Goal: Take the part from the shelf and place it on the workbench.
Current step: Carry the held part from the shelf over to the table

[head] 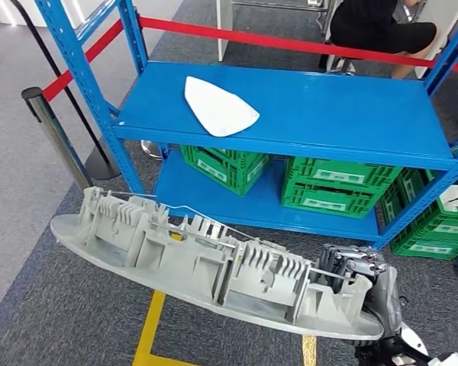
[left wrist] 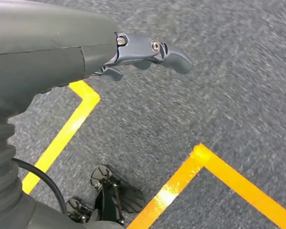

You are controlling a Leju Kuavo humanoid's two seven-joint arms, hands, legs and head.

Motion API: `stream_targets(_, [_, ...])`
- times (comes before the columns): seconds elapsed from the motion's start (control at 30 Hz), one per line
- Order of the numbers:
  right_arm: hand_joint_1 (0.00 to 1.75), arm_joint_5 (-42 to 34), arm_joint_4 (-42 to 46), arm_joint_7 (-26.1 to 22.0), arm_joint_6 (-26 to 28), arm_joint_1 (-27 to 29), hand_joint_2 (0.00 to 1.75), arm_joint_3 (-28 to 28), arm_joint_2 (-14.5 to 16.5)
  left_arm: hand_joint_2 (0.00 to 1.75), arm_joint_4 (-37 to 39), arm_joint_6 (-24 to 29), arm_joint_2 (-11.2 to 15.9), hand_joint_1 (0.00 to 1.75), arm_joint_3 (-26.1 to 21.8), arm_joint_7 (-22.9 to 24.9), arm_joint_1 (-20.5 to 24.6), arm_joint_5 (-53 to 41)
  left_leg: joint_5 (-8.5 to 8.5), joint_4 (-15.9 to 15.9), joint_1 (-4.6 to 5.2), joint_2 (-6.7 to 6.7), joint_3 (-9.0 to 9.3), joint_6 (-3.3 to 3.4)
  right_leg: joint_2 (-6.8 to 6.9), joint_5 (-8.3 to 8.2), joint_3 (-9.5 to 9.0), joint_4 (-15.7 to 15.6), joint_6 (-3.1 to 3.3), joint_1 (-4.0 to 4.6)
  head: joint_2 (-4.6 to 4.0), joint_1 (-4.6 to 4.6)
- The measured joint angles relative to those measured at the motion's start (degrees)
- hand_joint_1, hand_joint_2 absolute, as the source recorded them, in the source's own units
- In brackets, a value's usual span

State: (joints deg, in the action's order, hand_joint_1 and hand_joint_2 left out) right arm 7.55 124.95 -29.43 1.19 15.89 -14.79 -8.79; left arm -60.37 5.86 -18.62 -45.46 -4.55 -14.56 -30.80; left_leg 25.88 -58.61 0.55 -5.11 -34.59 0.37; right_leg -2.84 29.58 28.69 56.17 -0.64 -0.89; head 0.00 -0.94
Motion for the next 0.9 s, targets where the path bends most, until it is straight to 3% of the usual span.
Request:
stream_targets(0.07, [1.75, 0.0, 0.0, 0.0, 0.0, 0.0, 1.75, 0.0, 0.0, 1.75, -0.1, 0.0, 0.0, 0.00, 0.0, 0.0, -0.1, 0.0, 3.41, -5.2, -0.07, 2.65, -2.23, -0.81, 1.76, -0.23, 0.01, -0.3, 0.36, -0.22, 0.00, 0.31])
stream_targets(0.13, [1.75, -0.1, 0.0, 0.0, 0.0, 0.1, 1.75, 0.1, 0.1, 1.75, -0.1, 0.0, 0.0, 0.00, 0.1, 0.0, -0.1, 0.0, 7.34, -13.2, -0.51, 4.22, -5.47, -1.55, 3.48, -0.22, 0.17, -0.2, 0.43, -0.21, 0.00, 0.48])
stream_targets(0.17, [1.75, 0.0, 0.0, 0.0, 0.0, 0.1, 1.75, 0.1, 0.1, 1.75, -0.1, 0.0, 0.0, 0.00, 0.1, 0.0, -0.1, 0.0, 8.06, -15.6, -0.76, 4.42, -6.26, -1.80, 4.33, -0.21, 0.22, -0.2, 0.41, -0.21, 0.00, 0.48])
stream_targets(0.2, [1.75, 0.0, 0.0, 0.0, 0.0, 0.1, 1.75, 0.1, 0.1, 1.75, -0.1, 0.0, 0.0, 0.00, 0.1, 0.0, -0.1, 0.0, 7.65, -15.7, -0.99, 4.59, -5.99, -1.98, 5.13, -0.19, 0.22, -0.2, 0.37, -0.22, 0.00, 0.49])
stream_targets(0.27, [1.75, 0.0, 0.0, 0.0, 0.0, 0.1, 1.75, 0.1, 0.1, 1.75, -0.1, 0.0, 0.0, 0.00, 0.1, 0.0, -0.2, 0.0, 4.29, -9.4, -1.27, 5.64, -2.18, -2.08, 6.53, -0.06, -0.01, -0.1, 0.16, -0.25, 0.00, 0.49])
stream_targets(0.33, [1.75, 0.0, 0.0, 0.0, 0.0, 0.1, 1.75, 0.1, 0.1, 1.75, -0.1, 0.0, 0.0, 0.00, 0.2, 0.0, -0.2, 0.0, 1.95, -1.7, -0.98, 8.24, 2.04, -1.60, 7.69, 0.22, -0.24, 0.0, -0.35, 0.02, 0.00, 0.48])
stream_targets(0.4, [1.75, 0.0, 0.0, 0.0, 0.0, 0.0, 1.75, 0.1, 0.1, 1.75, -0.1, 0.0, 0.0, 0.00, 0.2, 0.0, -0.2, 0.0, 1.79, 0.9, -0.54, 9.33, 3.06, -0.75, 8.76, 0.40, -0.33, 0.1, -0.98, 0.30, 0.00, 0.42])
stream_targets(0.47, [1.75, 0.0, 0.0, 0.0, 0.0, -0.1, 1.75, 0.2, 0.1, 1.75, -0.2, 0.0, 0.0, 0.00, 0.2, 0.0, -0.3, 0.0, 1.56, 1.1, -0.52, 8.09, 2.69, 0.17, 9.26, 0.67, -0.39, 0.1, -1.71, 0.17, 0.00, 0.41])
stream_targets(0.53, [1.75, 0.0, 0.0, 0.0, 0.0, -0.1, 1.75, 0.2, 0.1, 1.75, -0.2, 0.0, -0.1, 0.00, 0.2, 0.0, -0.3, 0.0, 1.17, 1.4, -0.70, 6.96, 2.66, 1.09, 6.82, 2.65, 0.67, 2.5, -2.26, -0.07, 0.00, 0.22])
stream_targets(0.6, [1.75, 0.0, 0.0, 0.0, 0.0, -0.1, 1.75, 0.2, 0.1, 1.75, -0.3, 0.0, -0.1, 0.00, 0.3, 0.0, -0.3, 0.0, 0.90, 1.5, -0.70, 5.84, 2.50, 1.65, 3.74, 6.42, 4.01, 9.7, -2.30, -0.16, 0.00, -0.12])
stream_targets(0.67, [1.75, 0.0, 0.0, 0.0, 0.0, 0.0, 1.75, 0.2, 0.1, 1.75, -0.3, 0.0, -0.1, 0.00, 0.3, 0.0, -0.3, 0.0, 0.81, 1.5, -0.50, 4.50, 2.34, 1.82, 2.99, 8.62, 7.59, 16.6, -2.17, -0.14, 0.00, -0.23])
stream_targets(0.7, [1.75, 0.0, 0.0, 0.0, 0.0, 0.0, 1.75, 0.2, 0.1, 1.75, -0.3, 0.0, -0.1, 0.00, 0.3, 0.0, -0.3, 0.0, 0.79, 1.4, -0.40, 3.77, 2.34, 1.84, 2.91, 8.15, 8.27, 17.5, -2.05, -0.13, 0.00, -0.24])
stream_targets(0.73, [1.75, 0.0, 0.0, 0.0, 0.0, 0.1, 1.75, 0.2, 0.1, 1.75, -0.3, 0.0, -0.1, 0.00, 0.3, 0.0, -0.3, 0.0, 0.78, 1.4, -0.33, 2.98, 2.39, 1.85, 2.74, 6.48, 7.75, 15.9, -1.89, -0.13, 0.00, -0.23])
stream_targets(0.77, [1.75, 0.0, 0.0, 0.0, 0.0, 0.0, 1.75, 0.2, 0.1, 1.75, -0.3, 0.0, -0.1, 0.00, 0.3, 0.0, -0.3, 0.0, 0.78, 1.4, -0.29, 2.20, 2.47, 1.83, 2.21, 4.13, 6.30, 12.4, -1.67, -0.14, 0.00, -0.24])
stream_targets(0.83, [1.75, 0.0, 0.0, 0.0, 0.0, 0.1, 1.75, 0.2, 0.1, 1.75, -0.3, 0.0, -0.2, 0.00, 0.3, 0.0, -0.3, 0.0, 0.80, 1.1, -0.18, 0.74, 2.39, 1.64, -0.25, 0.65, 2.91, 4.5, -1.21, -0.22, -0.01, -0.22])
stream_targets(0.9, [1.75, 0.0, 0.0, 0.0, 0.0, 0.1, 1.75, 0.2, 0.1, 1.75, -0.3, 0.0, -0.2, 0.00, 0.3, 0.0, -0.3, 0.0, 0.63, 0.8, -0.25, -0.44, 1.80, 1.05, -1.65, 0.05, 1.39, 1.3, -0.98, -0.20, -0.01, -0.19])
